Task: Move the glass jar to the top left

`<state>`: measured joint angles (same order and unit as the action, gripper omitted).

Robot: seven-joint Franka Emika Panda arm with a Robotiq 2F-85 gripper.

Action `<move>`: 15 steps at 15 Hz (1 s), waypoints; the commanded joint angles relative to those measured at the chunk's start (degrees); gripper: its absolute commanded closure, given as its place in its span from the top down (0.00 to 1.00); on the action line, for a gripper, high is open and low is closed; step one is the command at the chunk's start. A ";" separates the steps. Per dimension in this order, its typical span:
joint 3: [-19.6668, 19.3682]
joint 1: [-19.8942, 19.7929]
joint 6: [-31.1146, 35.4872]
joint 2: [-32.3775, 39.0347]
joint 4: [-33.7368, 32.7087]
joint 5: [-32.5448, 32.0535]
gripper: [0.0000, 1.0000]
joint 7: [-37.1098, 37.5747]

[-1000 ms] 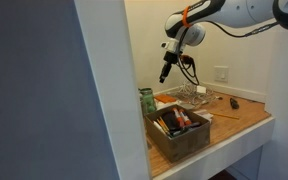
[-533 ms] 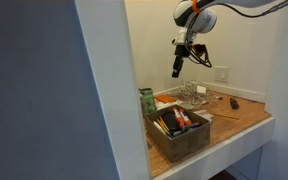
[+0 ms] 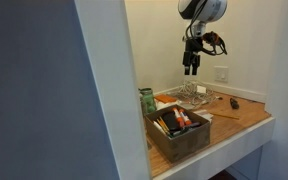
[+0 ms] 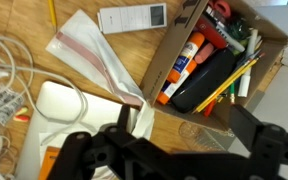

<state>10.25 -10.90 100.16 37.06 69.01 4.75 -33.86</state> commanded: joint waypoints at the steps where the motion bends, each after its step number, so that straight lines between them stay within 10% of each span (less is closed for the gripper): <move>1: -4.28 2.59 0.44 -10.43 13.74 0.07 1.00 9.73; 8: -8.55 8.20 -0.45 -25.35 33.18 -1.72 1.00 30.82; 9: -8.20 7.28 -1.02 -18.95 24.80 -0.41 1.00 25.34; 15: -8.89 8.33 -1.14 -24.11 31.50 -0.74 1.00 29.58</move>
